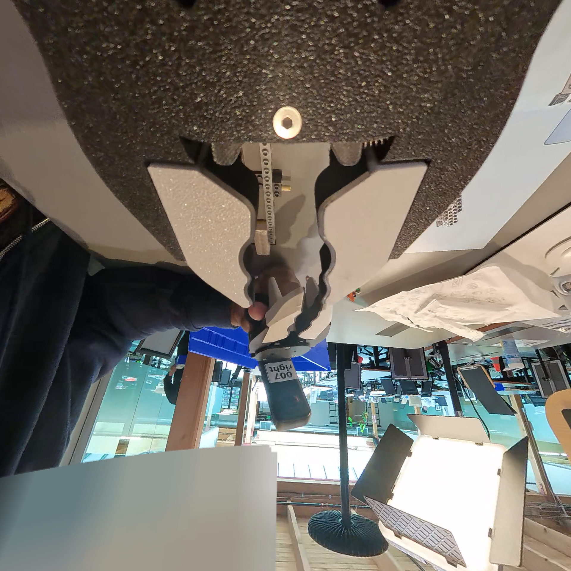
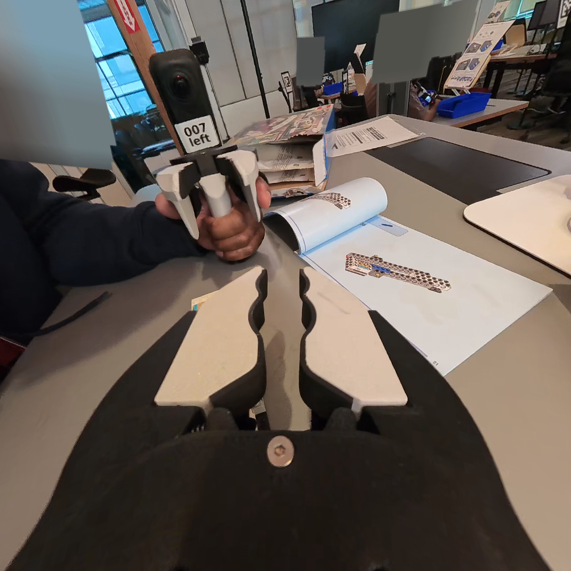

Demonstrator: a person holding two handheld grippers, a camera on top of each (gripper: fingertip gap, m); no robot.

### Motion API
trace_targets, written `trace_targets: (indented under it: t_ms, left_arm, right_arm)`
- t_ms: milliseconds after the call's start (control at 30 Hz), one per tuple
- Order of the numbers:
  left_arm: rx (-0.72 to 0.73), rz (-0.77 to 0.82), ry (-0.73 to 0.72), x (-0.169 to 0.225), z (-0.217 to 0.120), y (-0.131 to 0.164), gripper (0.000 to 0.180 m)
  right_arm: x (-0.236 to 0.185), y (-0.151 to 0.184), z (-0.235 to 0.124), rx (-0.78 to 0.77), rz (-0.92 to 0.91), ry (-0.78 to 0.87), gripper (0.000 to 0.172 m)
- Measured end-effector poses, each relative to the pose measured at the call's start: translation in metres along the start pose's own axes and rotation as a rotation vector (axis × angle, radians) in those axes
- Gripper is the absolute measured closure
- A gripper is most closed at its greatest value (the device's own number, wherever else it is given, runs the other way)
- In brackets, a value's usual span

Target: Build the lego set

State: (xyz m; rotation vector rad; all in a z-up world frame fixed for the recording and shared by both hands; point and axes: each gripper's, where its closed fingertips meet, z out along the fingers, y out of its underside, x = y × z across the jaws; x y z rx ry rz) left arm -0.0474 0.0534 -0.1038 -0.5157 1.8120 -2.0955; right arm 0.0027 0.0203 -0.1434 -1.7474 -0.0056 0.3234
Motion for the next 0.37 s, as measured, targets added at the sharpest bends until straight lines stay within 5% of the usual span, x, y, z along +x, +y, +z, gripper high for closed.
trace_targets:
  t_ms: [367]
  left_arm:
    - [-0.030,-0.046,0.015,-0.0040,0.0031,0.0039,0.143]
  right_arm:
    - [0.0030,0.0050,0.0043,-0.038,0.049,-0.023,0.161]
